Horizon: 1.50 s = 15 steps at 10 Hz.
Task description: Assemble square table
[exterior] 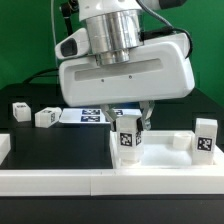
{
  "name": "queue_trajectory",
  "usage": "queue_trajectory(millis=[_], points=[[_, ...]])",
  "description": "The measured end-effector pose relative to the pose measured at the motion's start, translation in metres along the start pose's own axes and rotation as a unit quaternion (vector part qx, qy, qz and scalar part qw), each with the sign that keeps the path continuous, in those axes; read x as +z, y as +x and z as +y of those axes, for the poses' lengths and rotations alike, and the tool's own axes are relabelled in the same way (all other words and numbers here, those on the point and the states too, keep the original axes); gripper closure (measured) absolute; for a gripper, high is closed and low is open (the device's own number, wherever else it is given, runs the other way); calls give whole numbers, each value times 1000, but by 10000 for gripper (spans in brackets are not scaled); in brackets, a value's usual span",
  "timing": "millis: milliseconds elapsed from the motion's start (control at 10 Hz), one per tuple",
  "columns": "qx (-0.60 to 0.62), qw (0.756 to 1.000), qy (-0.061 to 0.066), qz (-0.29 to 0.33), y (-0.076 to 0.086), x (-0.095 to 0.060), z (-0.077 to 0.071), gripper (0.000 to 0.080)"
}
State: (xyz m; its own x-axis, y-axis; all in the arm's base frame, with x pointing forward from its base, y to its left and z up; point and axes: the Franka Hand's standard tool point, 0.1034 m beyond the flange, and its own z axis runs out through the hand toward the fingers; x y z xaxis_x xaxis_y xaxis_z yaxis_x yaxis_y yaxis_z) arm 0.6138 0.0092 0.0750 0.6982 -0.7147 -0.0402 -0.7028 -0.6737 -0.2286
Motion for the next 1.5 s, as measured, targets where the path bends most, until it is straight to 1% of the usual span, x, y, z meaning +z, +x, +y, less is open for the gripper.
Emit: queue_trajectory(millis=[100,200,300,400,500,700,800,900,1000,1100,1300,1400,1500], points=[[76,997,7,4,-4,1,-2,498],[151,988,16,7,-4,1,-4,498],[225,974,29,3,-4,2,-6,498],[263,964,38,-4,-2,2,-6,498],[277,960,41,-6,-1,1,-5,498],[271,962,40,-5,-2,2,-5,489],[247,968,39,-4,-2,2,-5,489],[156,987,34,-3,-2,4,-4,313],[16,1000,22,-3,1,3,-9,183],[-39,999,21,-4,2,3,-12,160],[-123,992,21,-2,2,3,-11,153],[-181,983,16,0,4,3,-9,153],[-267,964,3,6,10,2,-4,151]])
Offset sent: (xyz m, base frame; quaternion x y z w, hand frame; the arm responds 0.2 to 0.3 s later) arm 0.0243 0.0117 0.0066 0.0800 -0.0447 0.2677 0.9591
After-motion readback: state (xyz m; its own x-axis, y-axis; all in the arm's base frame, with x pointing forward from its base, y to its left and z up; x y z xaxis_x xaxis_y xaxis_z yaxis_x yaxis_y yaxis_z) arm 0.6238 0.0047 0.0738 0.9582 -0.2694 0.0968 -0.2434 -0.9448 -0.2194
